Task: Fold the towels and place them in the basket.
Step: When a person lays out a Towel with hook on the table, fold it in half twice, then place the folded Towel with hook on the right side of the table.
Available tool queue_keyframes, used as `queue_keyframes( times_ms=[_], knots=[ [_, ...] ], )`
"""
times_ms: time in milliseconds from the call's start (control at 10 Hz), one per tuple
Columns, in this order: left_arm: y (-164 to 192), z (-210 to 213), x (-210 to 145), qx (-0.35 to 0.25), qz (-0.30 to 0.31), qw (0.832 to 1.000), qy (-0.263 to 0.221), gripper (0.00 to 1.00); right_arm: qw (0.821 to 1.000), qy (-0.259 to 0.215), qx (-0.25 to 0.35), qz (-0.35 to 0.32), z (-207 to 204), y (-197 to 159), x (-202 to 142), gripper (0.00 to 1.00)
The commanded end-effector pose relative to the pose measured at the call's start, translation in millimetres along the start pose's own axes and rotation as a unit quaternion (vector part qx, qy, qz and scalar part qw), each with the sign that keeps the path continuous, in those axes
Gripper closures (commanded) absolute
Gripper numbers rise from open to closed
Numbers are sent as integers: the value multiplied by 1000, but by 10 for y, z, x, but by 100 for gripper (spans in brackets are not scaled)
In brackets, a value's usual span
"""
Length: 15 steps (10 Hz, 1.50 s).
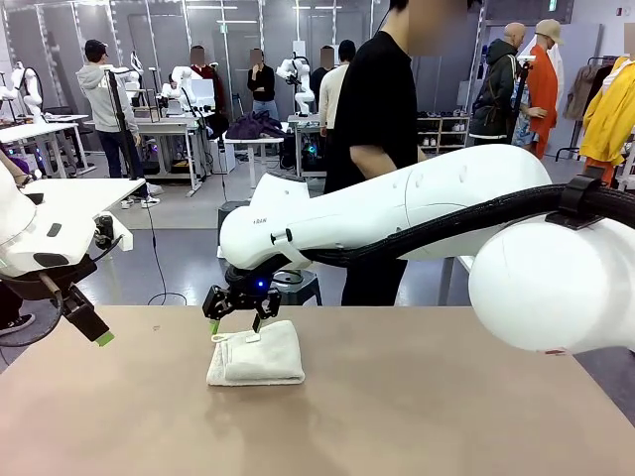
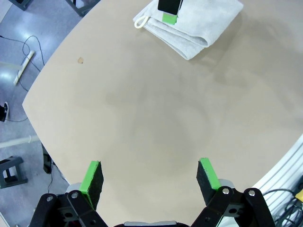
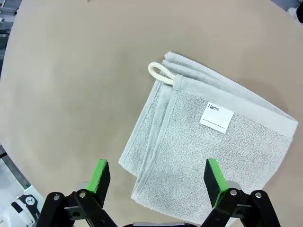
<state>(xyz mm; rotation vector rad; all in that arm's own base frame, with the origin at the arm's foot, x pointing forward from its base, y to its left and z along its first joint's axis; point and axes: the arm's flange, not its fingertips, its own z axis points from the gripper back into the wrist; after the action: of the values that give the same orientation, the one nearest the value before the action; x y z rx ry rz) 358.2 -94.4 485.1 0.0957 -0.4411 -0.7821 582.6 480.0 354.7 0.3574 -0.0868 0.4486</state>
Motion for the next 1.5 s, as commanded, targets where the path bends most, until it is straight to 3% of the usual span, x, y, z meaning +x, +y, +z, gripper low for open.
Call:
queue_keyframes(
  times_ms=[0, 1200, 1300, 1400],
  knots=[
    [2, -19, -9, 5, 3, 1000, 6, 0, 1000, 0, 0, 0, 2, 11, 0, 0],
    [2, -19, -9, 5, 3, 1000, 6, 0, 1000, 0, 0, 0, 0, 0, 0, 0],
    [2, -19, -9, 5, 3, 1000, 6, 0, 999, -19, 49, 6, 208, 93, -142, 0],
    [2, -19, -9, 5, 3, 1000, 6, 0, 997, -41, 60, -8, 388, 32, -276, 0]
  ],
)
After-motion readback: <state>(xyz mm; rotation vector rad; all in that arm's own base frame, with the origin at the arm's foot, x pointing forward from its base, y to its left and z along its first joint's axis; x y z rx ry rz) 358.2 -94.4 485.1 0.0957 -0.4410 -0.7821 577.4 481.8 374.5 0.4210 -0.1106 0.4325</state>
